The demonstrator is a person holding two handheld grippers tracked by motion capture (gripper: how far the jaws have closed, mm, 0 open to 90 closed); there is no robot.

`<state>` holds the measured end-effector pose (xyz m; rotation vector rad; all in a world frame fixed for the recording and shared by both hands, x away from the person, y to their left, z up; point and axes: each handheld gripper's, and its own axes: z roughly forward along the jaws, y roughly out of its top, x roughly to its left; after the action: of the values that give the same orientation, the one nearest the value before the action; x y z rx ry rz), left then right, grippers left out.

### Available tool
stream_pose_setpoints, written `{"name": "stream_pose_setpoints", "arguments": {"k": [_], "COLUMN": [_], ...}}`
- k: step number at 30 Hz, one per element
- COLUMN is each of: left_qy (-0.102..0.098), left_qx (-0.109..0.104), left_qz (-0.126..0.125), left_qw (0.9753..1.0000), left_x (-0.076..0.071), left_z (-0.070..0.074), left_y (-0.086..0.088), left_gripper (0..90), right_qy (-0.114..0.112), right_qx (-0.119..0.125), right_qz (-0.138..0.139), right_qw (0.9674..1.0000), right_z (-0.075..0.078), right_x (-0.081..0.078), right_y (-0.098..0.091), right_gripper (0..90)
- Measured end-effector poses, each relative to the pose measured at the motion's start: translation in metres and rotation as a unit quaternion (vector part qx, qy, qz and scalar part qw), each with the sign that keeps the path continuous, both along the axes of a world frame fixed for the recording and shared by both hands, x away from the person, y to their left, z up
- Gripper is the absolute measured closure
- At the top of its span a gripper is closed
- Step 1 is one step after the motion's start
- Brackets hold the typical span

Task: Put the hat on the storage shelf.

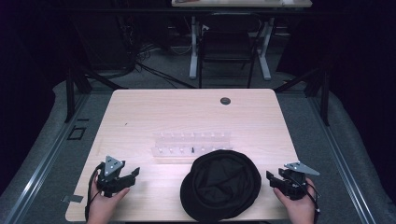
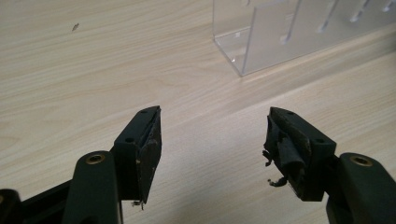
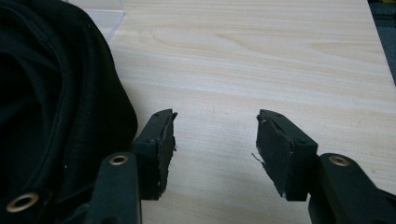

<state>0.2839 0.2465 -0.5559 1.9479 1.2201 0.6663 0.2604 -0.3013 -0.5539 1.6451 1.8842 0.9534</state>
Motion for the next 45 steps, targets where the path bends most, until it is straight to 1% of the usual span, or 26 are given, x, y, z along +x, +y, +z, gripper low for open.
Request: {"name": "stream_pose_setpoints", "arguments": {"k": [1,2,5,6,7,10,11,12,14,16,18,20,22,24,25,26,27,28,30,31,32,33,34,36,39,45], "left_qy": [0.0,0.002,0.018,0.015,0.019,0.016,0.016,0.017,0.017,0.013,0.004,0.006,-0.001,-0.001,-0.004,-0.004,-0.002,0.006,0.007,0.015,0.015,0.018,0.029,0.033,0.041,0.04], "left_qx": [0.001,-0.002,-0.017,-0.017,-0.019,-0.024,-0.024,-0.027,-0.022,-0.026,-0.039,-0.047,-0.044,-0.04,-0.039,-0.033,-0.027,-0.023,-0.017,-0.016,-0.016,-0.015,-0.014,-0.017,-0.019,-0.018], "left_qz": [-0.001,-0.004,-0.01,-0.009,-0.011,-0.01,-0.01,-0.009,-0.006,-0.009,-0.015,-0.013,-0.01,-0.009,-0.01,-0.01,-0.011,-0.014,-0.014,-0.015,-0.015,-0.016,-0.017,-0.015,-0.015,-0.014], "left_qw": [1.0,1.0,0.9996,0.9997,0.9996,0.9995,0.9995,0.9995,0.9996,0.9995,0.9991,0.9988,0.999,0.9992,0.9992,0.9994,0.9996,0.9996,0.9997,0.9997,0.9997,0.9996,0.9993,0.9992,0.9989,0.999], "left_x": [-0.001,-0.001,-0.002,-0.002,-0.002,-0.002,-0.002,-0.002,-0.002,-0.002,-0.003,-0.005,-0.008,-0.01,-0.01,-0.011,-0.011,-0.011,-0.01,-0.01,-0.01,-0.009,-0.007,-0.006,-0.005,-0.005], "left_z": [0.0,0.0,0.0,-0.001,0.0,0.002,0.003,0.003,0.003,0.003,0.003,0.006,0.008,0.008,0.007,0.007,0.006,0.006,0.005,0.005,0.005,0.004,0.002,0.001,0.0,-0.001], "left_y": [-0.001,-0.001,-0.001,-0.001,-0.001,-0.001,-0.001,0.0,0.001,0.003,0.006,0.006,0.006,0.004,0.003,0.002,0.001,0.001,-0.001,-0.002,-0.002,-0.002,-0.002,-0.002,-0.001,-0.002], "left_gripper": [36.5,36.5,36.8,38.2,39.2,39.9,40.0,43.0,44.2,46.2,48.8,51.0,52.9,53.2,54.6,54.6,54.7,54.6,54.0,52.6,51.8,51.3,50.9,50.4,49.0,49.0], "right_qy": [-0.007,-0.007,-0.006,-0.008,-0.015,-0.013,-0.008,-0.005,0.012,0.029,0.046,0.059,0.064,0.071,0.078,0.078,0.08,0.09,0.089,0.101,0.101,0.111,0.114,0.118,0.126,0.137], "right_qx": [0.004,0.004,0.012,0.009,0.008,0.009,0.009,0.007,-0.002,-0.006,-0.001,0.017,0.023,0.012,0.012,0.012,0.013,0.009,0.008,0.012,0.012,0.01,0.008,0.01,0.003,-0.005], "right_qz": [0.003,0.003,0.004,0.003,0.0,-0.002,-0.004,-0.004,-0.002,0.012,0.013,0.015,0.019,0.024,0.033,0.033,0.036,0.036,0.037,0.043,0.043,0.049,0.05,0.053,0.062,0.075], "right_qw": [1.0,1.0,0.9999,0.9999,0.9999,0.9999,0.9999,1.0,0.9999,0.9995,0.9989,0.998,0.9975,0.9971,0.9963,0.9963,0.996,0.9953,0.9954,0.9938,0.9938,0.9926,0.9922,0.9915,0.9901,0.9878], "right_z": [0.0,0.0,0.001,0.001,0.002,0.003,0.004,0.004,0.007,0.009,0.012,0.017,0.024,0.031,0.039,0.039,0.041,0.05,0.052,0.059,0.059,0.064,0.067,0.069,0.072,0.073], "right_x": [-0.001,-0.001,-0.002,-0.002,-0.003,-0.003,-0.004,-0.003,-0.003,-0.002,-0.001,0.0,0.001,0.003,0.006,0.006,0.007,0.011,0.012,0.016,0.016,0.019,0.021,0.022,0.028,0.035], "right_y": [0.0,0.0,0.002,0.002,0.002,0.002,0.003,0.004,0.005,0.008,0.01,0.012,0.013,0.016,0.017,0.017,0.017,0.018,0.019,0.02,0.02,0.02,0.021,0.022,0.024,0.03], "right_gripper": [46.0,46.0,45.3,45.3,44.6,44.6,44.6,44.7,45.1,47.1,48.8,49.8,50.5,50.6,50.3,50.3,50.3,50.6,51.4,53.1,53.1,54.3,54.7,55.1,55.8,59.9]}}
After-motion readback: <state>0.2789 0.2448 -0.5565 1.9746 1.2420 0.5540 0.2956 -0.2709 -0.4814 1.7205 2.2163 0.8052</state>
